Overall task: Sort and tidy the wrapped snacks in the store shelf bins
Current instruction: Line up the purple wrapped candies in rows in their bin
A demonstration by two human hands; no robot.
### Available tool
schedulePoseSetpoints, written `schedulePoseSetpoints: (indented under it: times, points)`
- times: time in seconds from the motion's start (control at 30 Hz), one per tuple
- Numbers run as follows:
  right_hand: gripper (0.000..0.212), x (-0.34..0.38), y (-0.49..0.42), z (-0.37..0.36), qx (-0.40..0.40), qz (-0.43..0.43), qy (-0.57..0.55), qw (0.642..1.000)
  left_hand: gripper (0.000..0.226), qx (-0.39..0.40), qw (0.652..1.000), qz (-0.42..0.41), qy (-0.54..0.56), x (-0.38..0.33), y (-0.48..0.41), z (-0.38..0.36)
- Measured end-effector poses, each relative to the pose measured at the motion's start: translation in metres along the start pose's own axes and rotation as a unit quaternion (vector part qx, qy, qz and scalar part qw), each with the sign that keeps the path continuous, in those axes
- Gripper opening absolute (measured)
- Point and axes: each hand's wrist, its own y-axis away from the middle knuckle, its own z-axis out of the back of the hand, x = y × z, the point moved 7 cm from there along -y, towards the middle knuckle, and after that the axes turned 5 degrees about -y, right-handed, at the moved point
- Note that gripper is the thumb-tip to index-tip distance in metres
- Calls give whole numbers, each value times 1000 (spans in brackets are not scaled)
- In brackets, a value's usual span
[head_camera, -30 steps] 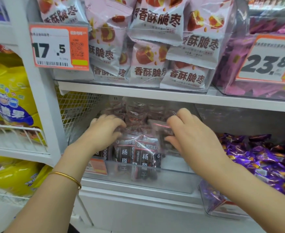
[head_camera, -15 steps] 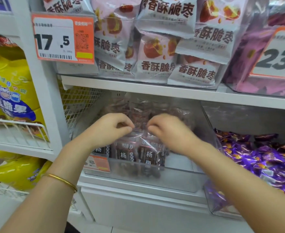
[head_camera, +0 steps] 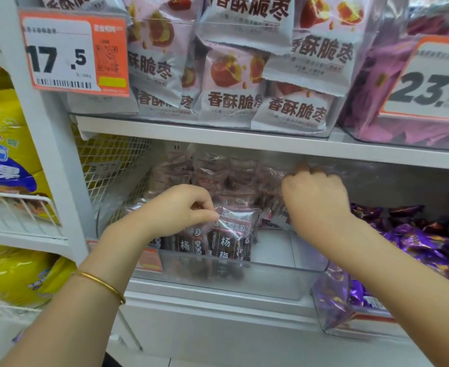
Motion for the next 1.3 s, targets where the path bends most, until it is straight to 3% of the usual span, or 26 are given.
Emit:
schedulePoseSetpoints:
  times: [0.03, 0.1, 0.27, 0.4, 0.5, 0.7, 0.9, 1.0, 1.1, 1.3]
  points:
    - [27, 1, 9, 18, -45, 7, -9, 999, 20, 3, 1000, 5, 3, 1, 0, 0]
    - [28, 3, 23, 31, -14, 40, -25, 999, 26, 5, 1000, 12, 4, 3, 0, 0]
    - [19, 28, 28, 30, 43, 126, -213, 968, 29, 3, 1000, 19, -4, 9, 0, -1]
    - [17, 68, 11, -22, 133, 176, -238, 946, 32, 0, 1000, 17, -26, 11, 0, -4]
    - [24, 64, 1, -34, 144, 185, -241, 942, 34, 6, 999, 13, -53, 15, 0, -4]
    - [30, 65, 0, -45, 211, 187, -290, 914, 7, 32, 996, 10, -81, 17, 4, -3]
    - [40, 61, 4, -54, 244, 173, -272, 915, 38, 105, 982, 34, -156, 25, 6, -14]
    - [34, 59, 7, -61, 244, 161, -287, 912, 48, 120, 970, 42, -205, 28, 5, -19]
    - [35, 59, 8, -65, 240, 142, -307, 910, 44, 116, 962, 33, -244, 24, 3, -21]
    - [26, 62, 7, -53, 151, 118, -303, 933, 32, 23, 961, -36, -272, 13, 1, -16]
